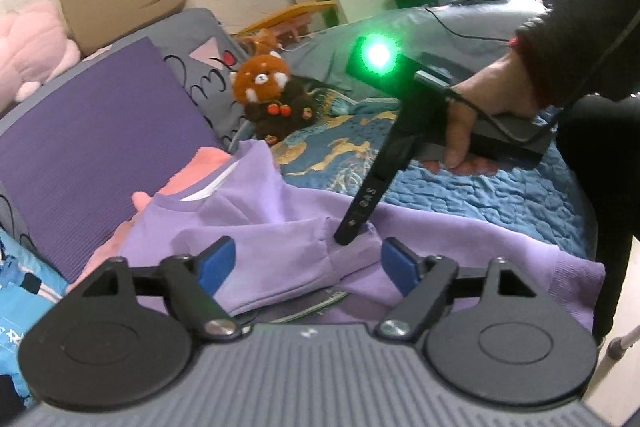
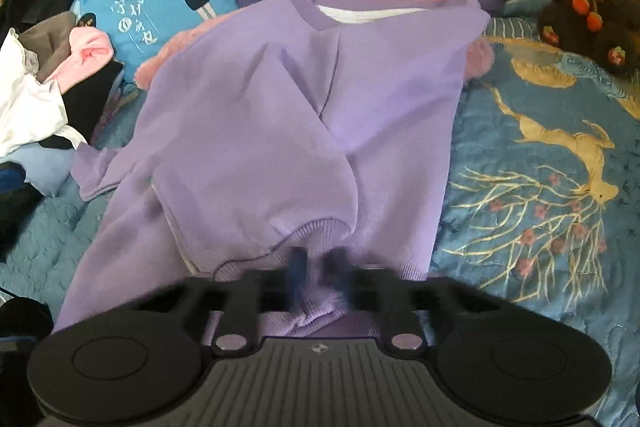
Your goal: Fold clothes
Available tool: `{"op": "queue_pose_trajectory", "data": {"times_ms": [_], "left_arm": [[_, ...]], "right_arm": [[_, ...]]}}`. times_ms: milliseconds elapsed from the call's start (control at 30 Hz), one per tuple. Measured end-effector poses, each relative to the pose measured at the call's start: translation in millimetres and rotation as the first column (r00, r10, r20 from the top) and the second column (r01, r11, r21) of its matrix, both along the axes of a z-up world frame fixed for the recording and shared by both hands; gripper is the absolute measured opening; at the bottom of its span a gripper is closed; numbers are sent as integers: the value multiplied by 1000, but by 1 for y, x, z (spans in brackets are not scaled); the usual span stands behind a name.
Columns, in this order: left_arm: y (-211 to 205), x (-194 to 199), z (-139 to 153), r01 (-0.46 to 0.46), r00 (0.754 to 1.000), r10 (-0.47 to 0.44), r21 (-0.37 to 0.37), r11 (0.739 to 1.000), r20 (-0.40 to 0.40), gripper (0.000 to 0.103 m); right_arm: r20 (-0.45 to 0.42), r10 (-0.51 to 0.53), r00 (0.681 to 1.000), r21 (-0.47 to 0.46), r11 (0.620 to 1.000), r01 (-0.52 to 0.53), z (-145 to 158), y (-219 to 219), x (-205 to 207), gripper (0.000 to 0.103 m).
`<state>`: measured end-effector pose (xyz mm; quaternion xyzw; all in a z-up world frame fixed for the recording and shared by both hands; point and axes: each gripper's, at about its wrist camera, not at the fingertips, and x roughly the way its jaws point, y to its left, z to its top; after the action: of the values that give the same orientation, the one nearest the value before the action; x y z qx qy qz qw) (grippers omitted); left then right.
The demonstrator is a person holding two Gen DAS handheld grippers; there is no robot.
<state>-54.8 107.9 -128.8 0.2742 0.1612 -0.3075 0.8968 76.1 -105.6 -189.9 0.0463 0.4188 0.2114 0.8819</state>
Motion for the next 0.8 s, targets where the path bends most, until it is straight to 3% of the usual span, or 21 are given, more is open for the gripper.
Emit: {"op": "queue_pose_trajectory", "data": {"times_ms": [200, 300, 433, 600, 700, 800], "left_arm": [[12, 3, 8, -31, 1000, 31, -49, 998, 1, 84], [20, 4, 15, -49, 999, 49, -84, 995, 3, 86], [28, 5, 19, -68, 998, 69, -101, 993, 7, 88], [30, 1, 20, -63, 998, 64, -111, 992, 6, 89], [26, -3, 18, -54, 998, 55, -105, 993, 2, 92], [14, -3, 12, -39, 999, 39, -66, 997, -7, 92]], "right_arm": [[33, 0, 999, 118, 993, -4, 34, 2, -33, 6], [80, -35, 996, 155, 988, 23, 61, 0, -68, 6], [72, -84, 994, 201, 977, 68, 75, -13, -120, 7], [-41, -158, 987, 240, 957, 163, 57, -29, -160, 6], [-174, -196, 965, 282, 929, 240, 32, -39, -170, 6], [-268, -219, 938, 234, 930, 284, 5, -40, -170, 6]]}}
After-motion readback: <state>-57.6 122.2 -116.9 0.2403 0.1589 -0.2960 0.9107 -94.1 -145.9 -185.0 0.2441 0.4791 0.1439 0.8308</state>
